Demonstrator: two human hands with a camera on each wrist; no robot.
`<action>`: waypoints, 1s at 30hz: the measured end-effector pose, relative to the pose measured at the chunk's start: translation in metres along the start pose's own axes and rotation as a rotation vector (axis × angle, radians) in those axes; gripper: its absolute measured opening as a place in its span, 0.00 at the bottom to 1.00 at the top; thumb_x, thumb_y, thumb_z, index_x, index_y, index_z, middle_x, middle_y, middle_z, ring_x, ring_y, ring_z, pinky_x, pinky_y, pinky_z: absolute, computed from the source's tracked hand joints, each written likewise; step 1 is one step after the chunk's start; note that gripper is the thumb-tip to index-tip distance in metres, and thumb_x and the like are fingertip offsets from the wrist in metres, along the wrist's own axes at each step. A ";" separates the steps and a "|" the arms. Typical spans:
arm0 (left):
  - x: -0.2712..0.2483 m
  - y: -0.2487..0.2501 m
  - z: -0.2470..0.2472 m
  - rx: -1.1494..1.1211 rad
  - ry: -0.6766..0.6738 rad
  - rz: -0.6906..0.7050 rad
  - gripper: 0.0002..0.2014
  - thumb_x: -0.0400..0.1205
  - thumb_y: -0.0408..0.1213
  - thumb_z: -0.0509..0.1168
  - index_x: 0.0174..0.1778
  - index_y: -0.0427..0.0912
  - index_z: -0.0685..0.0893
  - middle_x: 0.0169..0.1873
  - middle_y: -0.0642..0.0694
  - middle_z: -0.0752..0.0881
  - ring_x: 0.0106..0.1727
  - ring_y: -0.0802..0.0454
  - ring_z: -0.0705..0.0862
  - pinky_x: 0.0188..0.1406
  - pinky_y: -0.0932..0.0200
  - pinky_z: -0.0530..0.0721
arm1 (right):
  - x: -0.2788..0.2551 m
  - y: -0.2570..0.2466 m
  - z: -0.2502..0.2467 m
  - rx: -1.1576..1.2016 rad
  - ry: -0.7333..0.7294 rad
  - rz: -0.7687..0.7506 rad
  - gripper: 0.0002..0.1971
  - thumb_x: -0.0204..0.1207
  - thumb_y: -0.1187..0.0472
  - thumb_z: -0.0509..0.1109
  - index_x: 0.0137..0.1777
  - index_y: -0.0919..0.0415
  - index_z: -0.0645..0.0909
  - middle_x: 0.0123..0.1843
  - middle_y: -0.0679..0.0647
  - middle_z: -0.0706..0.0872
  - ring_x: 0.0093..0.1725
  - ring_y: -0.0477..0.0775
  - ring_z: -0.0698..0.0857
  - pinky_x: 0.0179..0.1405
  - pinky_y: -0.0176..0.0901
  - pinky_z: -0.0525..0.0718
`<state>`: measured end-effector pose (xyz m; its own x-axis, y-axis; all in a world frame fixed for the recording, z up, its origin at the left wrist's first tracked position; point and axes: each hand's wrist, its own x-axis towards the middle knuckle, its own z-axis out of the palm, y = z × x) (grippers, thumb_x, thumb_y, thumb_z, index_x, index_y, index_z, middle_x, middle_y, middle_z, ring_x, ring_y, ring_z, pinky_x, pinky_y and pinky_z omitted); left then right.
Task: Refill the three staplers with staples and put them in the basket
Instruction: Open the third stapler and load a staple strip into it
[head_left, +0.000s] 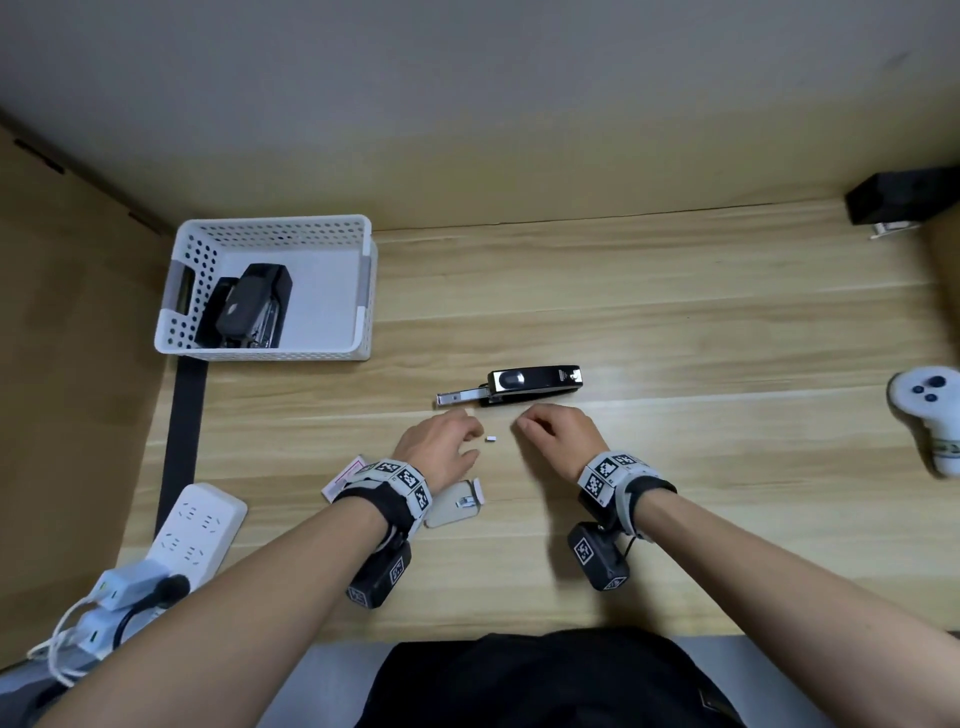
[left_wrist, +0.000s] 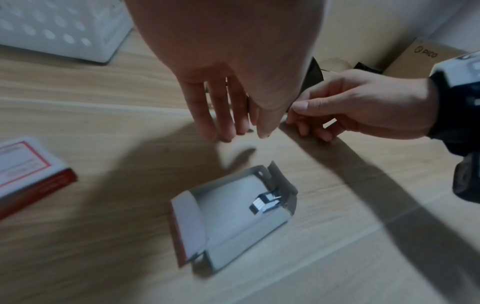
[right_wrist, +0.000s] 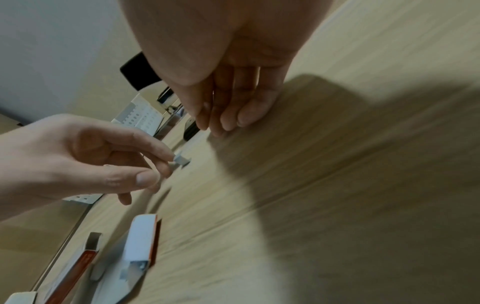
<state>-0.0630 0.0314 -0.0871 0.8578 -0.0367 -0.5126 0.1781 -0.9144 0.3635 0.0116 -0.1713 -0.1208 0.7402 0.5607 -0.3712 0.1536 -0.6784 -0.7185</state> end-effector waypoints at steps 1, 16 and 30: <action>0.003 0.003 0.002 0.003 0.016 0.012 0.12 0.81 0.45 0.66 0.60 0.53 0.82 0.51 0.58 0.81 0.55 0.53 0.82 0.45 0.57 0.79 | -0.003 0.004 -0.003 -0.006 -0.003 0.012 0.12 0.82 0.50 0.63 0.50 0.52 0.87 0.47 0.48 0.90 0.47 0.51 0.85 0.49 0.46 0.81; 0.014 0.008 0.020 0.110 0.112 0.124 0.09 0.85 0.38 0.63 0.42 0.47 0.87 0.42 0.53 0.79 0.51 0.51 0.78 0.36 0.50 0.84 | -0.014 0.028 -0.016 -0.048 -0.035 0.089 0.13 0.81 0.46 0.62 0.49 0.49 0.87 0.44 0.44 0.90 0.45 0.49 0.85 0.48 0.49 0.84; 0.013 0.005 0.023 -0.032 0.264 0.076 0.08 0.82 0.47 0.69 0.48 0.52 0.93 0.42 0.56 0.81 0.49 0.53 0.79 0.38 0.55 0.81 | -0.010 0.026 -0.018 -0.020 -0.049 0.127 0.12 0.80 0.47 0.64 0.47 0.49 0.87 0.42 0.45 0.89 0.44 0.50 0.85 0.48 0.49 0.84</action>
<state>-0.0619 0.0174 -0.1103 0.9647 0.0053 -0.2634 0.1195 -0.8999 0.4195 0.0202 -0.2034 -0.1254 0.7219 0.4918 -0.4869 0.0740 -0.7544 -0.6522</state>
